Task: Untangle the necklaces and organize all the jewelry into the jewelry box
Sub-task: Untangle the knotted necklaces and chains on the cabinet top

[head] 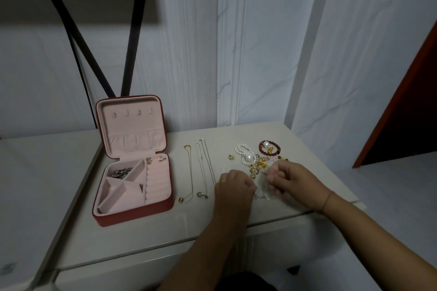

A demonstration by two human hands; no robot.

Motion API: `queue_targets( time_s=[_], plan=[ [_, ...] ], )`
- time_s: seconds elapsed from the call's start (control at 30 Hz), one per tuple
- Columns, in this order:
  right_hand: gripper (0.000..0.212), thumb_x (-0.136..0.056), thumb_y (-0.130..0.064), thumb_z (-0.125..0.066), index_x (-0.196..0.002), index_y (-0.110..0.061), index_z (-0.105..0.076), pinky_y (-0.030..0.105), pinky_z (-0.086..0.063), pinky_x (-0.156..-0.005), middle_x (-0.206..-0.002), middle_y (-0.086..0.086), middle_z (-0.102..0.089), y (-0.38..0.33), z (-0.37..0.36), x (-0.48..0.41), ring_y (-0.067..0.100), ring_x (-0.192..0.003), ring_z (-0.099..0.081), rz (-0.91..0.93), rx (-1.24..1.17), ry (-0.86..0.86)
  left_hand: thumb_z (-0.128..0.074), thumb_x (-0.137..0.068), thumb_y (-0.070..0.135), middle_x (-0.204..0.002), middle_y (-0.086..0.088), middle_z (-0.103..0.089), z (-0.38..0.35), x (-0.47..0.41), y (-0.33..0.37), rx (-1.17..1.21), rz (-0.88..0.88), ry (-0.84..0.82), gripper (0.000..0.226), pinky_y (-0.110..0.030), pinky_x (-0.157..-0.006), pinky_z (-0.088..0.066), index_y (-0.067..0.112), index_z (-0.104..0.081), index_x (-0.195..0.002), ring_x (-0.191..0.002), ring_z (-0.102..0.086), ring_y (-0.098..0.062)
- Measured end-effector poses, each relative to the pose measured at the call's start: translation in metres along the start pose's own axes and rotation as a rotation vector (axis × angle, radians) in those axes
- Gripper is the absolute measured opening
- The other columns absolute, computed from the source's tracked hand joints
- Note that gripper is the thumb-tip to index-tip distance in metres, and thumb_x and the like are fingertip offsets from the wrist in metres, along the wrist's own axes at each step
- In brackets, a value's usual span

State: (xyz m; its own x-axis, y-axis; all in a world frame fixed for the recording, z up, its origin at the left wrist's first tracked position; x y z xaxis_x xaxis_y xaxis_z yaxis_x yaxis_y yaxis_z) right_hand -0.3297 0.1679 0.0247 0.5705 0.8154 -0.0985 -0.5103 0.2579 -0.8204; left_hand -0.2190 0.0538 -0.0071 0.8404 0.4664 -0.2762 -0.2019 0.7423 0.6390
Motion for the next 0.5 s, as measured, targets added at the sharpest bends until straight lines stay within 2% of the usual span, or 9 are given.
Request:
queue_targets(
  time_s=[0.07,0.13,0.2,0.27,0.37,0.43,0.5],
  plan=[
    [0.013,-0.087,-0.004,-0.066,-0.077,-0.012,-0.063,0.020,-0.043,-0.055,-0.057,0.000,-0.059,-0.014,0.001,-0.007,0.007,-0.051,-0.051,0.029,-0.011,-0.034,-0.059,-0.085,0.038,-0.101,0.014,-0.057,0.002,0.000,0.003,0.386,0.026,-0.004,0.022,-0.018,-0.081,-0.040,0.025,-0.056,-0.103,-0.098,-0.051,-0.005],
    [0.012,-0.084,-0.005,-0.069,-0.076,-0.014,-0.067,0.017,-0.042,-0.055,-0.054,-0.007,-0.059,-0.029,0.001,-0.015,0.003,-0.051,-0.051,0.062,0.029,-0.061,-0.069,-0.085,0.023,-0.106,0.013,-0.063,0.005,-0.001,0.008,0.605,0.045,-0.051,0.028,-0.008,-0.079,-0.041,0.026,-0.059,-0.111,-0.097,-0.056,0.003],
    [0.007,-0.083,-0.005,-0.071,-0.079,-0.011,-0.070,0.019,-0.048,-0.059,-0.063,-0.002,-0.067,-0.042,0.004,-0.022,0.004,-0.057,-0.057,0.090,0.101,-0.072,-0.071,-0.083,0.019,-0.105,0.010,-0.064,0.009,-0.003,0.009,0.612,0.030,-0.010,0.029,-0.003,-0.076,-0.038,0.028,-0.061,-0.108,-0.095,-0.055,0.005],
    [0.006,-0.082,-0.007,-0.072,-0.082,-0.012,-0.071,0.024,-0.051,-0.065,-0.071,0.003,-0.069,-0.051,0.006,-0.027,0.007,-0.062,-0.060,0.121,0.213,-0.063,-0.073,-0.081,0.024,-0.103,0.013,-0.061,0.016,-0.004,0.009,0.552,0.020,0.089,0.030,-0.003,-0.075,-0.036,0.032,-0.060,-0.107,-0.095,-0.053,0.004],
    [0.010,-0.081,-0.011,-0.073,-0.081,-0.016,-0.065,0.021,-0.050,-0.061,-0.065,-0.005,-0.064,-0.061,0.007,-0.029,0.003,-0.058,-0.057,0.143,0.330,-0.052,-0.072,-0.074,0.033,-0.101,0.016,-0.062,0.022,-0.006,0.006,0.513,0.005,0.179,0.038,-0.004,-0.075,-0.037,0.033,-0.062,-0.111,-0.094,-0.054,0.003],
    [0.012,-0.082,-0.015,-0.072,-0.083,-0.016,-0.061,0.019,-0.045,-0.061,-0.066,-0.006,-0.064,-0.068,0.004,-0.029,0.003,-0.059,-0.056,0.184,0.459,-0.035,-0.075,-0.076,0.024,-0.097,0.015,-0.066,0.023,-0.005,0.007,0.555,-0.013,0.176,0.036,-0.011,-0.077,-0.045,0.034,-0.062,-0.108,-0.090,-0.059,0.001],
    [0.014,-0.085,-0.018,-0.068,-0.088,-0.018,-0.055,0.023,-0.043,-0.063,-0.071,-0.004,-0.065,-0.073,-0.001,-0.026,0.008,-0.064,-0.056,0.210,0.542,-0.037,-0.074,-0.078,0.013,-0.088,0.014,-0.068,0.026,-0.004,0.010,0.559,-0.027,0.220,0.031,-0.015,-0.074,-0.050,0.031,-0.064,-0.102,-0.082,-0.062,-0.002]
  ],
)
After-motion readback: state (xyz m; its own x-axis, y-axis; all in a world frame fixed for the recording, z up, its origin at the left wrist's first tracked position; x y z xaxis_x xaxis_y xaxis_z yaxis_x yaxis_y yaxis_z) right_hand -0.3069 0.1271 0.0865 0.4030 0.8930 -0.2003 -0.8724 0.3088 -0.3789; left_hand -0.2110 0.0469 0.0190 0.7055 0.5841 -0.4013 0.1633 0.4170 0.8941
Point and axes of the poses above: each hand's wrist, its own x-axis away from the middle knuckle, its own z-axis out of the back of the hand, y = z × x, the point moved 3 cm from there along -x, towards the middle knuckle
